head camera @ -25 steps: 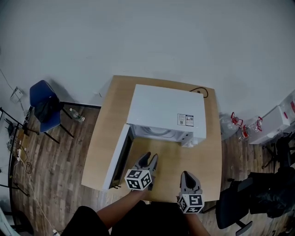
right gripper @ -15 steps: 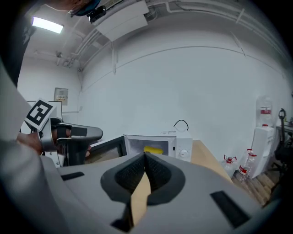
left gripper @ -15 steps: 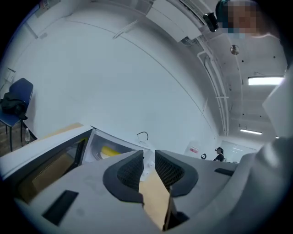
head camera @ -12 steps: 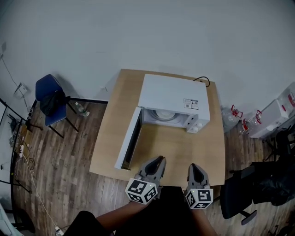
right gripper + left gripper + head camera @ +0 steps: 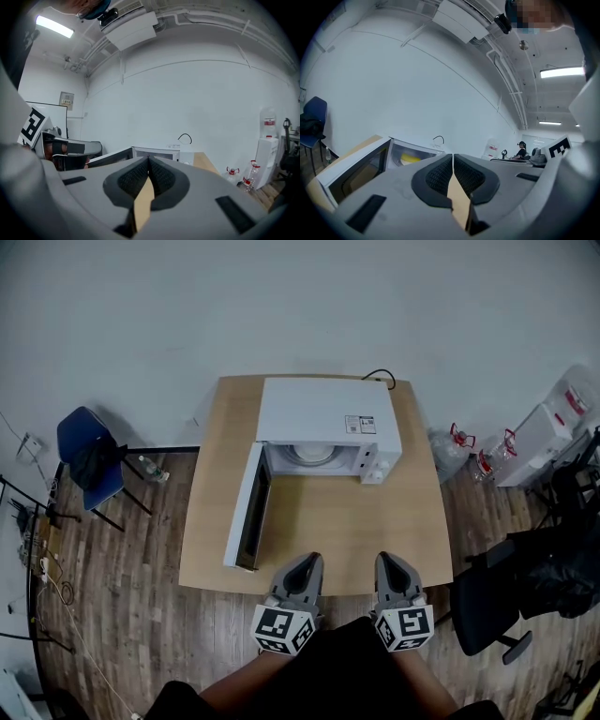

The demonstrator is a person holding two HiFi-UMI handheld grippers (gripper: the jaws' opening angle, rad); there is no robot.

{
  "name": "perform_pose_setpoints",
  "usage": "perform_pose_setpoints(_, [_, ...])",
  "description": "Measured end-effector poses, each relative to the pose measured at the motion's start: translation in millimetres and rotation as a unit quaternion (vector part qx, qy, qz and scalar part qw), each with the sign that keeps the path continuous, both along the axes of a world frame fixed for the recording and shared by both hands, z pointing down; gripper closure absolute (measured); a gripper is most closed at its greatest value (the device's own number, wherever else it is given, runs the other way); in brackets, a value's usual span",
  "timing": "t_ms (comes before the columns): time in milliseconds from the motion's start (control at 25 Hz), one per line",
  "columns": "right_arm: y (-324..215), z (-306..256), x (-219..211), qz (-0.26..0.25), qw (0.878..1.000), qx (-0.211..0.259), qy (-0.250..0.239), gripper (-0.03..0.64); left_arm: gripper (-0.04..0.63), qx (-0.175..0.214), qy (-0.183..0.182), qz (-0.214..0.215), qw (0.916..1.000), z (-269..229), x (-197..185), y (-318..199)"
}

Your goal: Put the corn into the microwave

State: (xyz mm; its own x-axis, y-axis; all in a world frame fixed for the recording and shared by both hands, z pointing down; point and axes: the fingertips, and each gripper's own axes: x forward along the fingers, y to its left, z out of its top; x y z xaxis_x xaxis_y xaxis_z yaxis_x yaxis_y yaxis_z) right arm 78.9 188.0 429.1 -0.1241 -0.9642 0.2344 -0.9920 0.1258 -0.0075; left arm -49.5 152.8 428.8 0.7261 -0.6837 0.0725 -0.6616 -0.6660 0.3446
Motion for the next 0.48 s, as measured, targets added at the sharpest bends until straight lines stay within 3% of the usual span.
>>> perform_pose_setpoints(240, [4.8, -13.7, 3.8, -0.009, 1.0, 0.013, 0.004, 0.557, 0.575, 0.028, -0.029, -0.016, 0.9991, -17.2, 1.7, 6.1])
perform_pose_setpoints(480, [11.7, -12.4, 6.9, -0.012, 1.0, 0.014, 0.009, 0.557, 0.575, 0.032, -0.038, -0.038, 0.998, -17.7, 3.3, 13.3])
